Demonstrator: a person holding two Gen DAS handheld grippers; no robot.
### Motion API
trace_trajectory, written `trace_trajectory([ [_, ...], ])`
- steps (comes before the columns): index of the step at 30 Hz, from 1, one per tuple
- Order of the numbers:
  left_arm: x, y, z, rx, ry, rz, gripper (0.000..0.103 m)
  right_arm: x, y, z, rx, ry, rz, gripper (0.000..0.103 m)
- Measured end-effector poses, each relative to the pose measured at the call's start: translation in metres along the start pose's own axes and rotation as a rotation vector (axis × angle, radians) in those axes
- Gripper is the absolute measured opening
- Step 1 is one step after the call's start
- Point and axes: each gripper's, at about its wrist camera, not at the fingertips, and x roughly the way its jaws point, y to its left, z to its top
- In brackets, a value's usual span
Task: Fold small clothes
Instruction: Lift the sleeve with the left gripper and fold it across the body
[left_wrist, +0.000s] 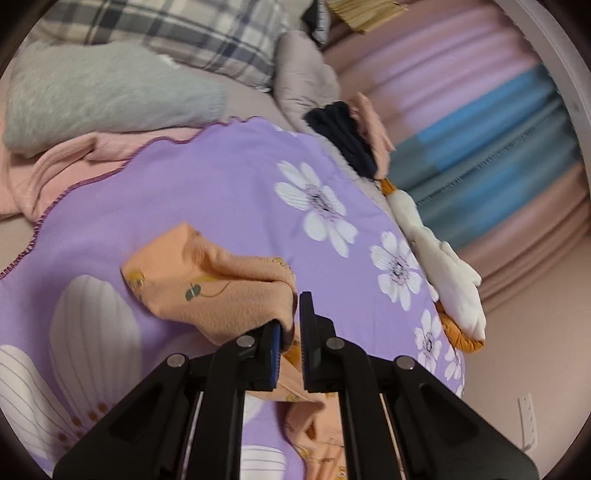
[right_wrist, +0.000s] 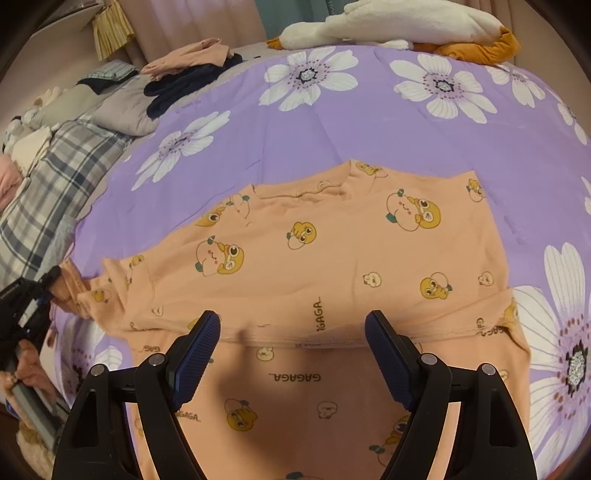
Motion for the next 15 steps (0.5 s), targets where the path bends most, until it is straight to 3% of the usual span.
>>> trace_trajectory([
  [9, 0.005, -0.051, -0.027, 0.117, 0.1, -0.179, 0.005, -0.004, -0.005, -0.001, 0.012, -0.016, 0.005, 0.08],
  [15, 0.021, -0.076, -0.061, 0.214, 0.189, -0.207, 0.005, -0.006, -0.01, -0.002, 0.02, -0.015, 0.005, 0.08],
])
